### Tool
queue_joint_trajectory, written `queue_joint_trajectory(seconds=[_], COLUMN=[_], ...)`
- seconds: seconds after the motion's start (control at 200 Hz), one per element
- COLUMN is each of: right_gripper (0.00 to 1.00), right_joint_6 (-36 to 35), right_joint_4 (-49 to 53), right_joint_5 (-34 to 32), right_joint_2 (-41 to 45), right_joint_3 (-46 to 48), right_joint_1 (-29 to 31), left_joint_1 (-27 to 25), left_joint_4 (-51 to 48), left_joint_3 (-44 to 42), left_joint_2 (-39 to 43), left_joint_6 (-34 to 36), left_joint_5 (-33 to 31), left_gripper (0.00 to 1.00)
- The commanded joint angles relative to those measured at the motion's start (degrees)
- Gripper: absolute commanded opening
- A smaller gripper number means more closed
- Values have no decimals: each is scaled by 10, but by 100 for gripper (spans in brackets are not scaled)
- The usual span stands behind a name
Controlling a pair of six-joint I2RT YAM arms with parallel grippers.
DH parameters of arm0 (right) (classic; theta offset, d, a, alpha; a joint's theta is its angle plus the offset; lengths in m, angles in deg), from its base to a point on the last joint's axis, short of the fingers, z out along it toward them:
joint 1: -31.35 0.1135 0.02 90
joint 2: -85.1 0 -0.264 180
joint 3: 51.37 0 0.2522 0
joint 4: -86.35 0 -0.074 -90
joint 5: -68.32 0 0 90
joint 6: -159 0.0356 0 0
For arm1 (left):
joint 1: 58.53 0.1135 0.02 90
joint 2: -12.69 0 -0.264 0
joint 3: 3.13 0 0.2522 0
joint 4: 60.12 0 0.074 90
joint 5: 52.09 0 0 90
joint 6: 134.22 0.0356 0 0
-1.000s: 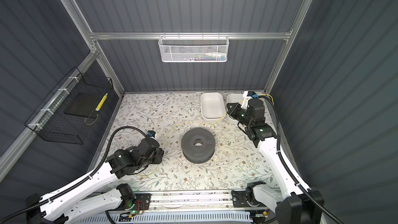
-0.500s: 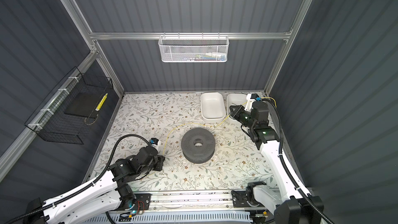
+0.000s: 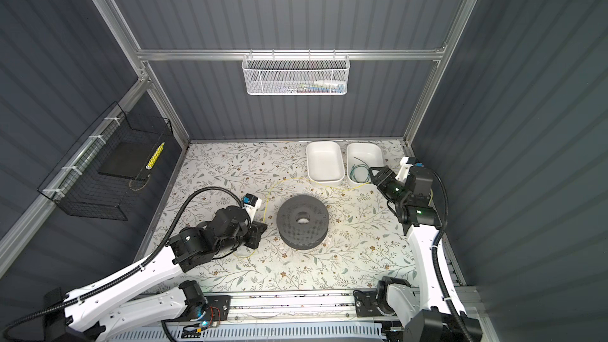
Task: Wrap the cables
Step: 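Move the left gripper with the wire over the spool's hole, then bring the right gripper to the left gripper above the spool and grasp the wire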
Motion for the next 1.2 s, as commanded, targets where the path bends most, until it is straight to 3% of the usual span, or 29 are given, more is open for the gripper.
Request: queue_joint_trajectory(seconds=[0.0, 0.13, 0.28, 0.445, 0.57, 0.705, 0.815, 0.995, 1.195], right_gripper=[65, 73, 77, 70, 65, 55, 46, 47, 48], right_joint_6=[5, 7, 42, 53, 12, -17, -45, -98, -109], right_joint_4=[11, 35, 1, -33, -33, -104, -152, -206, -305], right_joint_5=[49, 45, 86, 125, 114, 95, 35, -83, -124], right_joint_2=[13, 37, 30, 23, 68, 141, 193, 222, 160], right_joint_3=[10, 7, 38, 70, 71, 121, 167, 214, 236], right_joint_1=[-17, -23, -23, 3, 54, 138, 229, 359, 436], left_joint_1=[-32, -62, -73, -73, -73, -73, -73, -72, -73], left_joint_4=[30, 72, 95, 124, 128, 119, 117, 124, 138], left_joint_3=[62, 107, 157, 188, 229, 275, 301, 327, 351], left_joint_2=[-49, -103, -155, -184, -223, -260, -281, -302, -313], left_joint_6=[9, -4, 3, 1, 3, 3, 1, -8, -24], left_joint_5=[-25, -53, -97, -140, -125, -111, -102, -79, -55], left_gripper=[0, 0, 0, 0, 0, 0, 0, 0, 0])
